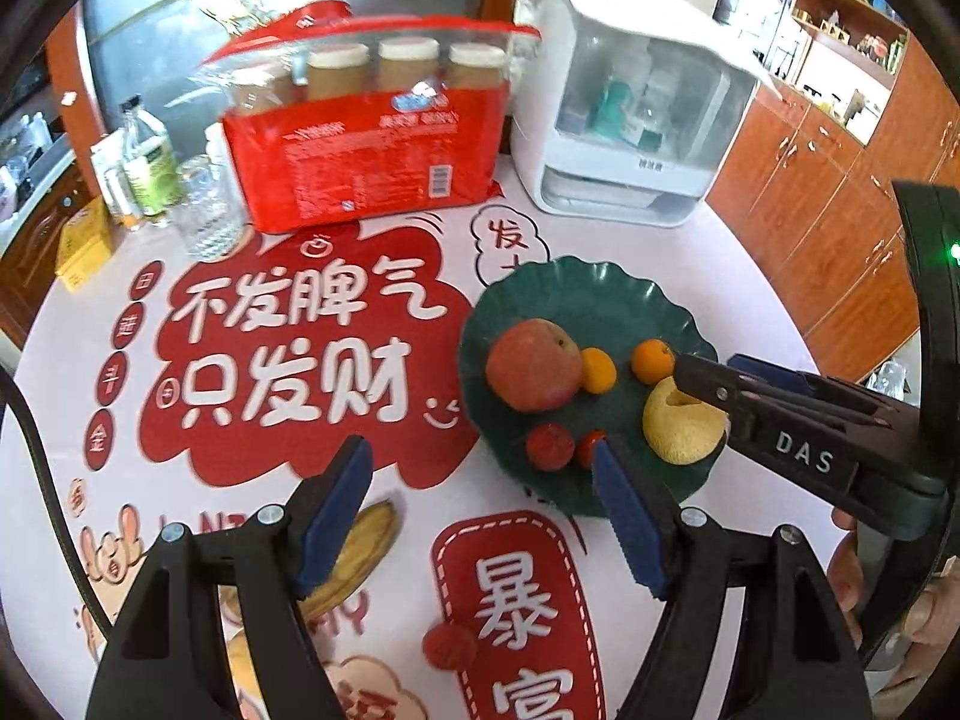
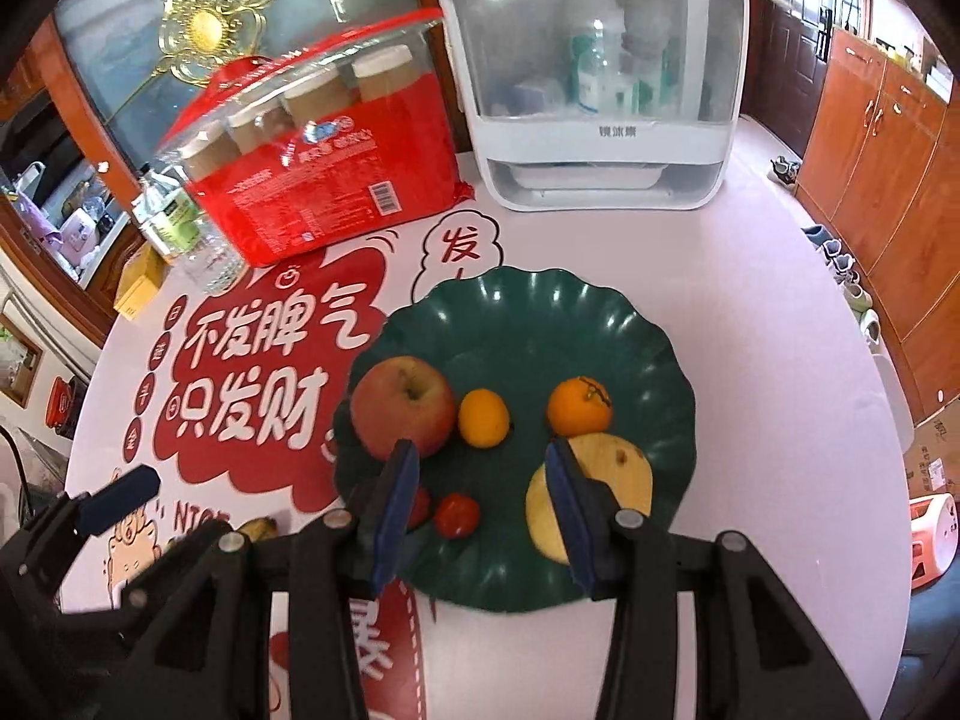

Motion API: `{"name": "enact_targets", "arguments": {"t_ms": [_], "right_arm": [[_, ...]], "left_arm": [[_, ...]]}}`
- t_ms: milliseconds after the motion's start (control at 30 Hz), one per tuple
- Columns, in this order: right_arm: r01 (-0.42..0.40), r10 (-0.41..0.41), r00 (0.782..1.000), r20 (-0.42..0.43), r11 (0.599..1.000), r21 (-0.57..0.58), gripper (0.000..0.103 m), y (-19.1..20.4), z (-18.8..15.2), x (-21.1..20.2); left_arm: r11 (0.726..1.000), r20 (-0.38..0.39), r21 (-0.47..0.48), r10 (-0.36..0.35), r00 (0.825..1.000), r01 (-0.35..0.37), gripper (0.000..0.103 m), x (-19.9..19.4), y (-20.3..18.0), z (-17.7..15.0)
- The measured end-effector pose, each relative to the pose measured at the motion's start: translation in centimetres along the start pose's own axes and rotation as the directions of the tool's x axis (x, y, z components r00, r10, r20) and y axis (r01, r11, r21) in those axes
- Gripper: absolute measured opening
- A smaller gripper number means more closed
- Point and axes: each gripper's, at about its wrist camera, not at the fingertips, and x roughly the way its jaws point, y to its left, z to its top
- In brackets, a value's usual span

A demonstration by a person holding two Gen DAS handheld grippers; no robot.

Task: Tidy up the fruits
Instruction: 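Withdraw both tools back toward the remaining fruits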

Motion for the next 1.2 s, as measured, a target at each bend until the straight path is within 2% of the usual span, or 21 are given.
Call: {"name": "enact_targets", "arguments": {"t_ms": [333,633,900,1200], "right_arm": [[0.004,-0.001,0.996,0.095,1.0,-0.031,0.044,1.8,-2.7,-6.1],[-0.033,0.045,0.985,0.165,0.997,-0.077,0.044,3.9,-5.5,-10.7],[-0.084,0.103,0.981,0.164,0.989,-0.12,0.044,6.8,-8.3,-11.8],[-0.109,0.13,0.987,0.093,0.974,-0.199,0.044,10.7,-11.8,-9.6]], "left_arm": [[0.998,0.067,-0.038,0.046,0.997,-0.044,0.076,-5.8,2.4,-2.0],[0.995,0.105,-0.072,0.08,0.991,-0.072,0.079,-9.8,4.2,-3.9],[0.99,0.142,-0.079,0.13,0.981,-0.119,0.082,-12.9,6.5,-6.2],[0.975,0.114,-0.101,0.208,0.971,-0.197,0.086,-14.1,11.6,-10.9]]}}
